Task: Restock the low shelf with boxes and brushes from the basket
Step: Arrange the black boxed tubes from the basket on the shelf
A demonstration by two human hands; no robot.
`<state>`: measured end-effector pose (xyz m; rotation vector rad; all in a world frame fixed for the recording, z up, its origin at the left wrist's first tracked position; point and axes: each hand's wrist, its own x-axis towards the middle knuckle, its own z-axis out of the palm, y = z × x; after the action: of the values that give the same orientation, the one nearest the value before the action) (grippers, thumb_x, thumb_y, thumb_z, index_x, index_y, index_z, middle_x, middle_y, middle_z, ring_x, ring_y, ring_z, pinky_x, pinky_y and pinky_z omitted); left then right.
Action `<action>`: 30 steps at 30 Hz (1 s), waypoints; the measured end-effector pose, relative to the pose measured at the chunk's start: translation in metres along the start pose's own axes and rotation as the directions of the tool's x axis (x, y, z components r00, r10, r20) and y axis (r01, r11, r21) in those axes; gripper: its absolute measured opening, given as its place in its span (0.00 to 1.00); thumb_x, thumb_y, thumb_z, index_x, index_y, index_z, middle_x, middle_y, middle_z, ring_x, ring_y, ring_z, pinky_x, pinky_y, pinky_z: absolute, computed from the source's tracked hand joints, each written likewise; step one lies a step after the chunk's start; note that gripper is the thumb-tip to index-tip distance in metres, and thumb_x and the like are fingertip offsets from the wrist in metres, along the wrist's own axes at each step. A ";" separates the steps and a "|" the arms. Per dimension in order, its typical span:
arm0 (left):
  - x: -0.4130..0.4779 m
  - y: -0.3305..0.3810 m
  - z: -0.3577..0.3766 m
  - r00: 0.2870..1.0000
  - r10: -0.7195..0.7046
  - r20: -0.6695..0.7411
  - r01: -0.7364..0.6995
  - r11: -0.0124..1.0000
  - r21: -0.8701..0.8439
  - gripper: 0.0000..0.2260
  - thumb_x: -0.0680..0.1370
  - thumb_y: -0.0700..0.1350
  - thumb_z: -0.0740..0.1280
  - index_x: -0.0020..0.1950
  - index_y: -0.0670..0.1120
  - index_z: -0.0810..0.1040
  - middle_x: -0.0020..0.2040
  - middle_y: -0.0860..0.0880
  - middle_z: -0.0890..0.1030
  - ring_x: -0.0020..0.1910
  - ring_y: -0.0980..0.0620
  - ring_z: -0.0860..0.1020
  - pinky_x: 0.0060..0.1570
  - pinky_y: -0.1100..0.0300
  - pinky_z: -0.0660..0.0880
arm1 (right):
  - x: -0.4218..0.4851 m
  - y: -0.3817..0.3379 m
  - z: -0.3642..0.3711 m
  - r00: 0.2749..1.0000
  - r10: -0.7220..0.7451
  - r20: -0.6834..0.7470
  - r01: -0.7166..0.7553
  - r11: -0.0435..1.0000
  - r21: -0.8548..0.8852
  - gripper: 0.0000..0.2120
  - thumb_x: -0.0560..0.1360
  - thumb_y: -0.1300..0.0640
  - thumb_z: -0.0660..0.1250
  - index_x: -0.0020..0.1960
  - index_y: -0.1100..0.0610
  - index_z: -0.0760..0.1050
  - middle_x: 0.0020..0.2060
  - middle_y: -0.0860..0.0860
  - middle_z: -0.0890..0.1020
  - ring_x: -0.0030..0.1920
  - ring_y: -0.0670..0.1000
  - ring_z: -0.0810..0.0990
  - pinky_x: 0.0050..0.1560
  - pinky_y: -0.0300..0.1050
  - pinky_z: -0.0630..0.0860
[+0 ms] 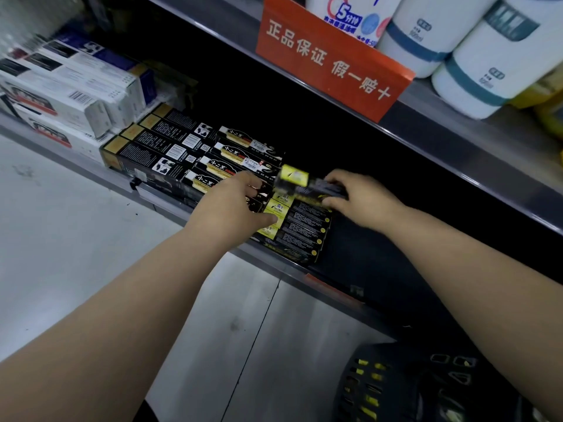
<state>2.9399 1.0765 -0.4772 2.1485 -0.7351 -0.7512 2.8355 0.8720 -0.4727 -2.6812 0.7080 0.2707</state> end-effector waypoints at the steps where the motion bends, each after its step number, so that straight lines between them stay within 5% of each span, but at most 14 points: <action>1: -0.001 0.001 0.000 1.000 -0.006 0.015 0.007 1.000 -0.029 0.26 0.70 0.49 0.74 0.65 0.49 0.71 0.57 0.51 0.77 0.52 0.51 0.77 0.47 0.57 0.75 | 0.007 0.011 0.002 0.997 0.074 -0.035 -0.075 0.997 -0.017 0.16 0.75 0.54 0.67 0.61 0.53 0.70 0.47 0.49 0.76 0.46 0.52 0.76 0.45 0.43 0.71; 4: -0.002 0.003 0.003 0.998 -0.003 0.061 0.007 0.998 -0.066 0.21 0.72 0.47 0.73 0.62 0.47 0.73 0.54 0.50 0.79 0.49 0.50 0.79 0.46 0.57 0.76 | 0.025 0.035 0.013 0.968 0.245 -0.057 -0.249 0.965 -0.081 0.14 0.77 0.55 0.64 0.61 0.53 0.65 0.45 0.51 0.75 0.41 0.53 0.74 0.38 0.43 0.69; 8: -0.002 0.007 0.007 0.995 0.019 0.101 -0.014 0.999 -0.045 0.18 0.73 0.48 0.71 0.61 0.48 0.74 0.53 0.51 0.79 0.49 0.51 0.78 0.48 0.59 0.74 | 0.046 0.045 0.036 0.955 0.292 -0.046 -0.295 0.951 -0.095 0.11 0.77 0.59 0.61 0.58 0.53 0.65 0.42 0.52 0.75 0.36 0.49 0.72 0.32 0.41 0.64; 15: -0.003 0.009 0.008 0.991 0.016 0.134 -0.006 0.997 -0.080 0.16 0.74 0.48 0.70 0.60 0.47 0.75 0.53 0.51 0.80 0.48 0.51 0.80 0.42 0.62 0.75 | 0.071 0.041 0.074 0.968 0.249 0.043 -0.249 0.968 0.001 0.19 0.78 0.62 0.58 0.68 0.52 0.65 0.61 0.58 0.71 0.54 0.57 0.74 0.46 0.42 0.68; 22: -0.007 0.024 0.015 0.985 0.075 0.156 -0.067 0.996 -0.060 0.14 0.74 0.47 0.70 0.59 0.47 0.75 0.48 0.53 0.79 0.47 0.52 0.78 0.49 0.56 0.77 | 0.047 0.024 0.047 0.938 0.237 0.254 -0.204 0.968 -0.149 0.32 0.78 0.59 0.61 0.77 0.49 0.49 0.73 0.56 0.60 0.68 0.58 0.66 0.66 0.48 0.67; 26: -0.024 0.051 0.022 0.963 0.197 0.185 -0.184 0.979 -0.085 0.13 0.74 0.47 0.70 0.58 0.49 0.75 0.49 0.54 0.79 0.46 0.57 0.78 0.41 0.71 0.72 | 0.004 -0.009 -0.002 0.970 0.138 0.198 -0.120 0.988 -0.097 0.25 0.76 0.56 0.67 0.70 0.54 0.65 0.65 0.55 0.71 0.60 0.53 0.73 0.52 0.40 0.70; 28: -0.039 0.069 0.026 0.934 0.281 0.222 -0.271 0.960 -0.076 0.12 0.74 0.47 0.70 0.57 0.51 0.76 0.49 0.55 0.80 0.47 0.58 0.78 0.46 0.68 0.74 | -0.033 -0.019 -0.027 0.985 0.089 0.146 -0.090 0.996 0.006 0.18 0.75 0.55 0.68 0.63 0.54 0.72 0.59 0.52 0.76 0.53 0.49 0.74 0.45 0.38 0.71; 30: -0.057 0.084 0.032 0.890 0.369 0.268 -0.373 0.927 -0.041 0.11 0.74 0.48 0.70 0.56 0.52 0.77 0.50 0.56 0.80 0.50 0.59 0.78 0.52 0.62 0.75 | -0.079 -0.021 -0.047 0.996 0.067 0.065 -0.076 0.988 0.134 0.14 0.73 0.58 0.69 0.58 0.53 0.75 0.56 0.51 0.78 0.52 0.47 0.75 0.50 0.40 0.73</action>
<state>2.8576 1.0537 -0.4136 1.8498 -1.2569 -0.8394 2.7830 0.9054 -0.4027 -2.5109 0.7763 0.3087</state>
